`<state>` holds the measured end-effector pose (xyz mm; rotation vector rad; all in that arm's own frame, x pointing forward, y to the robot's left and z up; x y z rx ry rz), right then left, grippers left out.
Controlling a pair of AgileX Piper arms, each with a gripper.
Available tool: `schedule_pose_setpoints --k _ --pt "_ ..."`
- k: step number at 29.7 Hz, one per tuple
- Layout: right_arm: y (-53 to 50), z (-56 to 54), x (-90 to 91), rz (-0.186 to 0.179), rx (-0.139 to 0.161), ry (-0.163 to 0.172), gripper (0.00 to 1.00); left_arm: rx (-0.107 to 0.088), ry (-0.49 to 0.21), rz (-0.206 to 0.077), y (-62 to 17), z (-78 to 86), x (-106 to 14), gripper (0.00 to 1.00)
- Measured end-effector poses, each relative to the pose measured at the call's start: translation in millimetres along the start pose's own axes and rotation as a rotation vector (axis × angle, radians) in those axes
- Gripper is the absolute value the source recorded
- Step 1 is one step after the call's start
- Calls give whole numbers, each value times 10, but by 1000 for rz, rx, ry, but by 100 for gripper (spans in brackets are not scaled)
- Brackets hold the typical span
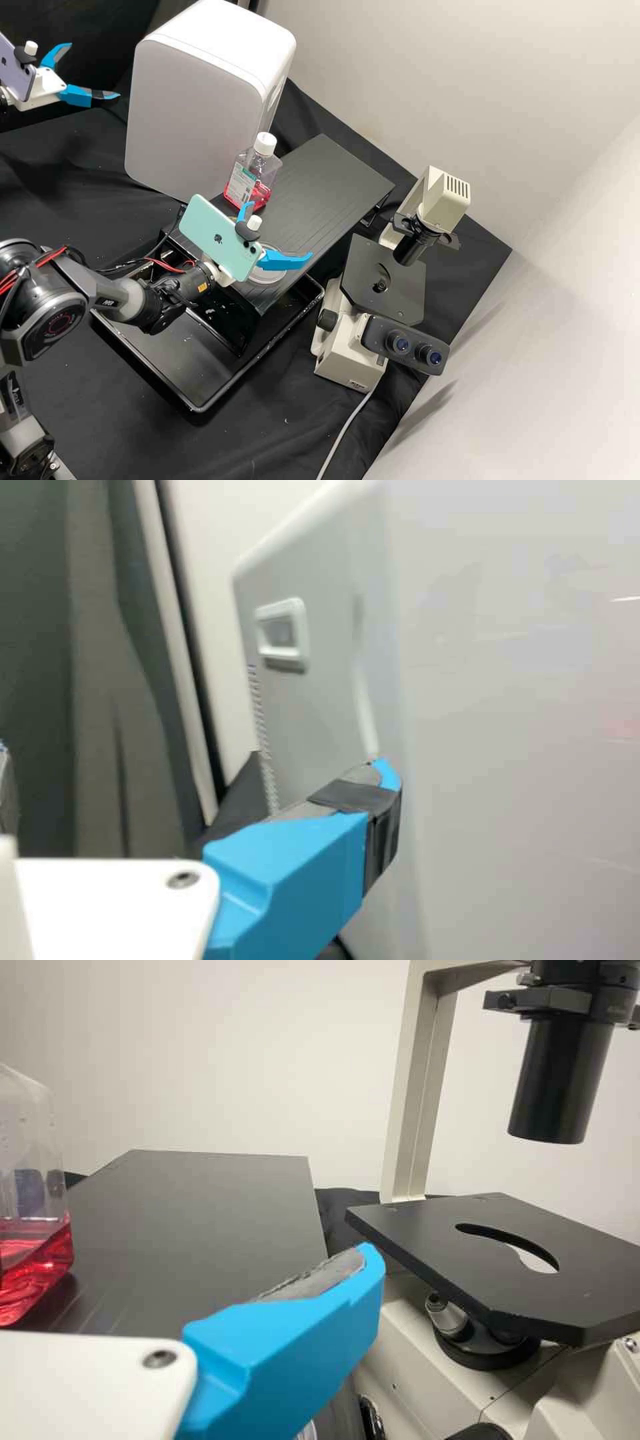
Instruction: Place the lid on the petri dish
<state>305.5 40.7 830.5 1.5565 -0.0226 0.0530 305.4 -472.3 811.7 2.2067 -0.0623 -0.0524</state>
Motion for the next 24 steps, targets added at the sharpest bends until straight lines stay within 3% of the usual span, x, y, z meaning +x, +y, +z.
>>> schedule_pose_setpoints --k 7,10,17,24 --pt "0 0 0 0 0 0 100 -8 -98 -17 -66 317 -50 100" --pt "0 0 0 0 0 0 100 3 -141 -30 -134 397 -126 100" --pt "0 0 0 0 0 0 100 35 -276 0 -297 563 -316 100" --pt "0 0 0 0 0 0 100 61 -394 -75 -463 712 -514 100"
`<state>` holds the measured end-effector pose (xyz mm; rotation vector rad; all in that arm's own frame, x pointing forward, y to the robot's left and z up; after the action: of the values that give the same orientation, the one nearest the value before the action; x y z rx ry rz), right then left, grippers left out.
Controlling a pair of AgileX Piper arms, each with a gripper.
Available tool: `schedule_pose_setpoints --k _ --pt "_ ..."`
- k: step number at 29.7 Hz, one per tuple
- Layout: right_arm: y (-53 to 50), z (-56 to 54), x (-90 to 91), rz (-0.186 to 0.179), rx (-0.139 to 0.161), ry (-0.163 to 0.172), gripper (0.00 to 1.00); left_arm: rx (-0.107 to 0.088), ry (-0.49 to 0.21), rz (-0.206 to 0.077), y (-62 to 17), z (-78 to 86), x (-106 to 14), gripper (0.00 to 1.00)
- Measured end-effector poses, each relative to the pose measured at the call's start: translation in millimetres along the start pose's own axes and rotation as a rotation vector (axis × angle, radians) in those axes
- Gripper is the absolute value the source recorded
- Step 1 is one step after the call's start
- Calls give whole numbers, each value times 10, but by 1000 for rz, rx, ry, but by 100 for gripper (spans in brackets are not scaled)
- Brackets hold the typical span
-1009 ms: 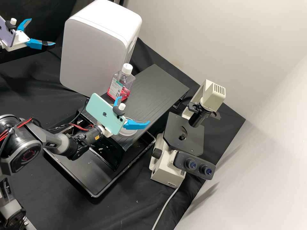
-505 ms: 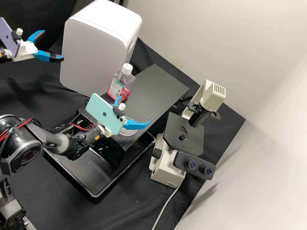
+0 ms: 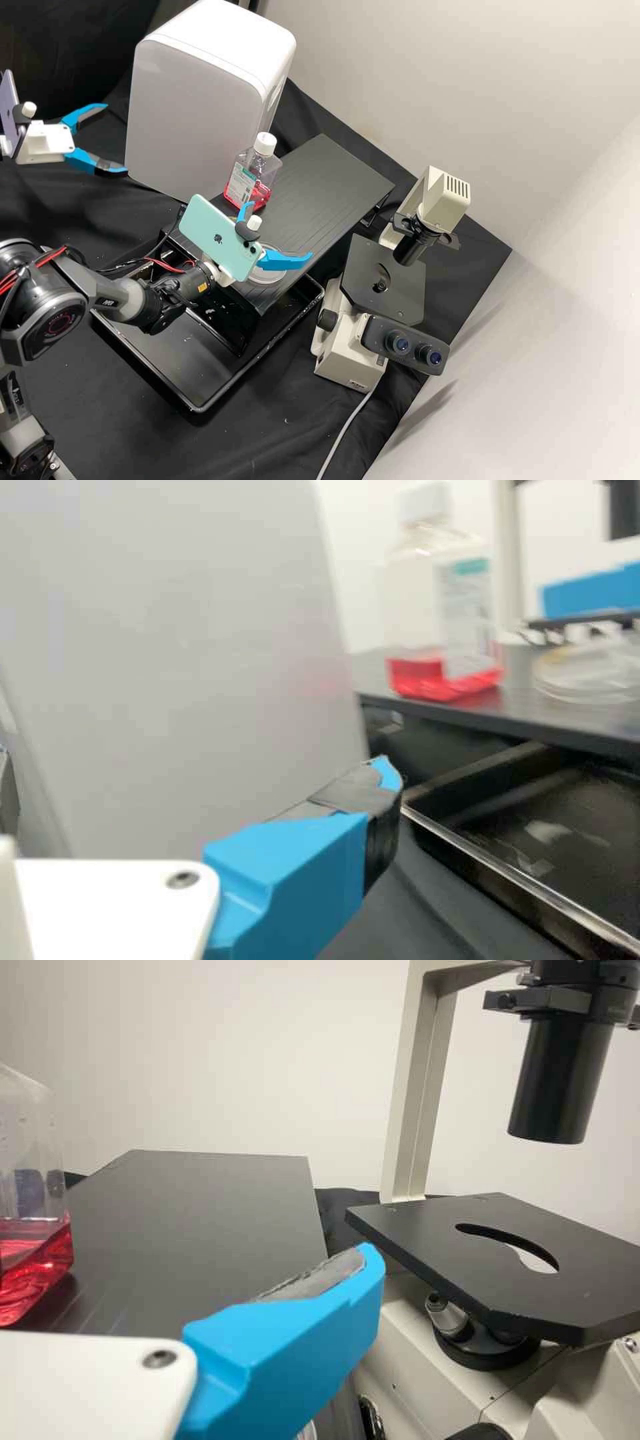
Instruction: Place the lid on the petri dish
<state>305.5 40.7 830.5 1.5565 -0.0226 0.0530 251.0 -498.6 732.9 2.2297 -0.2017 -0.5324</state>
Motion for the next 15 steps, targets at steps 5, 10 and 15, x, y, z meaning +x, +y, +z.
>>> schedule_pose_setpoints --k 5,10,15 --pt "0 0 0 0 0 0 100 23 -96 -49 -94 145 -92 100" --pt "0 0 0 0 0 0 100 44 -194 -92 -178 292 -184 100" --pt "0 0 0 0 0 0 100 55 -253 -112 -206 377 -270 100"
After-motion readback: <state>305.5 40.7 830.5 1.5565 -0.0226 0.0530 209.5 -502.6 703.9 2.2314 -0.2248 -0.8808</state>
